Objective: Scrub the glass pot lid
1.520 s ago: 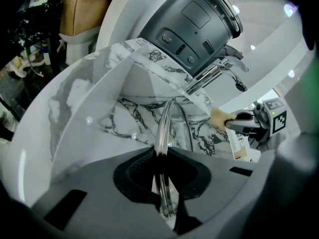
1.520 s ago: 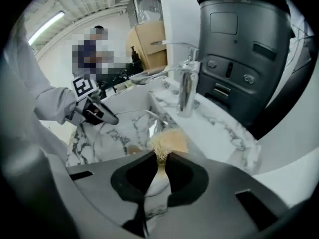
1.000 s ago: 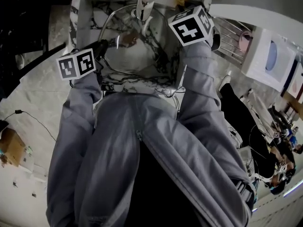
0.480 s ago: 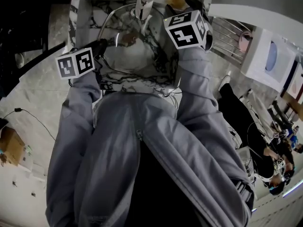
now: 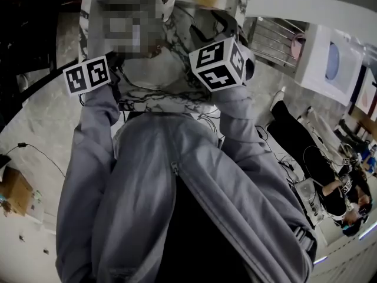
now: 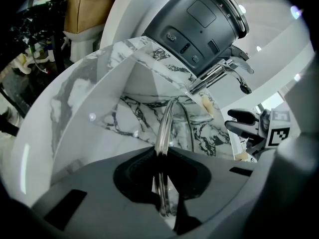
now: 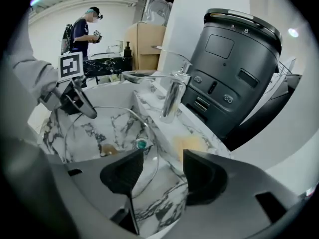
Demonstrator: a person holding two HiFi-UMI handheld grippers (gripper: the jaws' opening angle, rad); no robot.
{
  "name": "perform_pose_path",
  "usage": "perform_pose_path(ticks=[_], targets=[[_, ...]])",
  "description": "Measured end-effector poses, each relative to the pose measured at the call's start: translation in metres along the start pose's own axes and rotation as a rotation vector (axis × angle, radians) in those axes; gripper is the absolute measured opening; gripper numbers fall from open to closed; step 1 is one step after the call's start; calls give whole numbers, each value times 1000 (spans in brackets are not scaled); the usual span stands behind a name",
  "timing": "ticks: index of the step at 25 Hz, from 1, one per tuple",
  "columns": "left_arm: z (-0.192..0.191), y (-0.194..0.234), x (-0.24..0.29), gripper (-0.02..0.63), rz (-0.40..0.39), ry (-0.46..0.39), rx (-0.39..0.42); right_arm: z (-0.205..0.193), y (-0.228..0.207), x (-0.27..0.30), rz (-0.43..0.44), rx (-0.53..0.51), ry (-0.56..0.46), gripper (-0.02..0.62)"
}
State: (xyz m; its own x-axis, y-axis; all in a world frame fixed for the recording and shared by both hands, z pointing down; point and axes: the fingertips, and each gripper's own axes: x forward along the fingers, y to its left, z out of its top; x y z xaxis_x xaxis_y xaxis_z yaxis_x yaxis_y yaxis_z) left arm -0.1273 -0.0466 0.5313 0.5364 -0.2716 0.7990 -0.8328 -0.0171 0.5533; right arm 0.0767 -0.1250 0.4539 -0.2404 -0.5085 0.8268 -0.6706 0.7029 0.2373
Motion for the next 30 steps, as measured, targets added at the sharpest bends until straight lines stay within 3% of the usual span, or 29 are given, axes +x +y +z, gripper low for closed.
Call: perform_pose_path(ticks=[6,15,26,30], targets=[[-2,-1,-2,52,-4,16,-5,-18,40,-6,92,-27,20,232],[-1,-2,0,52,-52,21,10,-48,115,6,318,-47,57,232],[-1,0,-1,52,-10,14,54,-74,156,27,418,-78,87,232],[2,1,0,52,-17,11,65,-99,191,33,579,-203,205,232]])
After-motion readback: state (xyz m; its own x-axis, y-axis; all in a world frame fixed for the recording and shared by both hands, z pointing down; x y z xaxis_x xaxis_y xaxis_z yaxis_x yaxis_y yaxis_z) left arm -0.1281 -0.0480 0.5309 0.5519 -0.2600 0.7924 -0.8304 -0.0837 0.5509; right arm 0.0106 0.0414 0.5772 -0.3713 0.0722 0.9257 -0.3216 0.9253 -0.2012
